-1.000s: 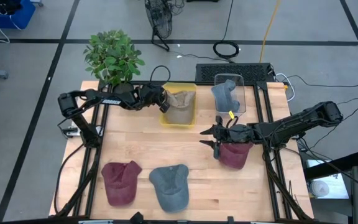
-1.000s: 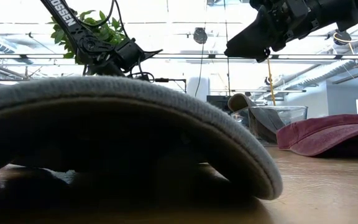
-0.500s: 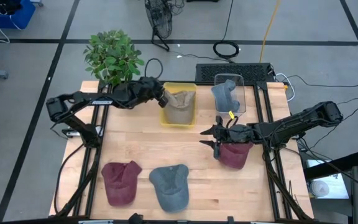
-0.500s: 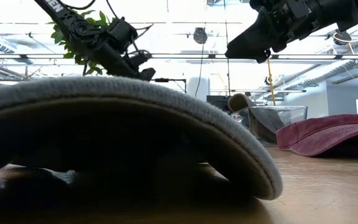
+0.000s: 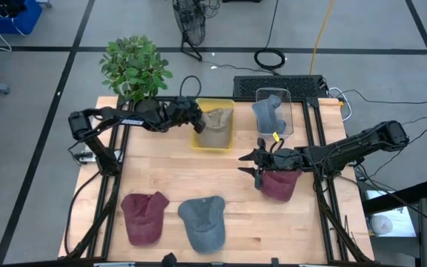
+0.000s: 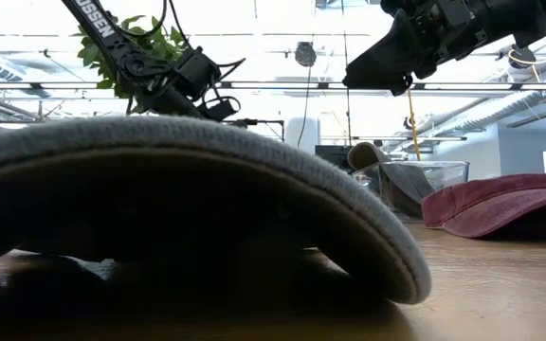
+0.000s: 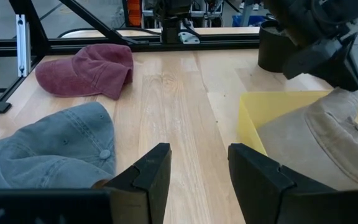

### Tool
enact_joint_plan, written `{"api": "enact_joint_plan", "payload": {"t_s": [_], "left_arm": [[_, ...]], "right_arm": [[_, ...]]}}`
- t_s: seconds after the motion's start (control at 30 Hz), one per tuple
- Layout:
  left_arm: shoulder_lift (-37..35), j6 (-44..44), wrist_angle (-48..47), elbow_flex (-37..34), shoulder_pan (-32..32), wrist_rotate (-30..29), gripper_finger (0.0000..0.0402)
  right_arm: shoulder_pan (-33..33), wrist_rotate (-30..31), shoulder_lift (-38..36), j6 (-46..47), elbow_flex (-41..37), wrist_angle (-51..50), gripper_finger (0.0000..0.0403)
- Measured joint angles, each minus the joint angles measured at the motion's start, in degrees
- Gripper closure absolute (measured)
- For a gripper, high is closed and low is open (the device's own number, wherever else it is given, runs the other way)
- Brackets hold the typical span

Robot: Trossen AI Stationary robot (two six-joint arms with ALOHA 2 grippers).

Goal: Pick & Place hat
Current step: Adjust the light brown cap on the yellow bin, then put the blue cap into the transparent bin

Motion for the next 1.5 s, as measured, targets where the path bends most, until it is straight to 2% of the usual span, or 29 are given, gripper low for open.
{"api": "enact_joint_plan", "payload": {"t_s": [0.93, 1.03, 1.13, 1.33, 1.5], "left_arm": [[1.0, -0.4, -5.8, 0.0, 1.0, 0.0, 0.0337], [0.9, -0.1, -5.4, 0.0, 0.9, 1.4, 0.0337], [-1.3, -0.2, -4.6, 0.0, 0.8, 4.6, 0.0337], [-8.5, -0.2, -3.4, 0.1, -0.8, 5.0, 0.0337], [-15.5, -0.4, -8.8, 0.1, -5.0, 9.9, 0.0337]], "right_arm": [[0.0, 0.0, 0.0, 0.1, 0.0, -0.1, 0.0257], [0.0, 0.0, 0.0, 0.0, 0.0, -0.1, 0.0257], [0.0, 0.0, 0.0, -0.2, 0.0, -0.1, 0.0257], [0.0, 0.0, 0.0, -0.2, 0.0, -0.8, 0.0257], [0.0, 0.0, 0.0, 0.4, 0.0, -1.8, 0.0257]]}}
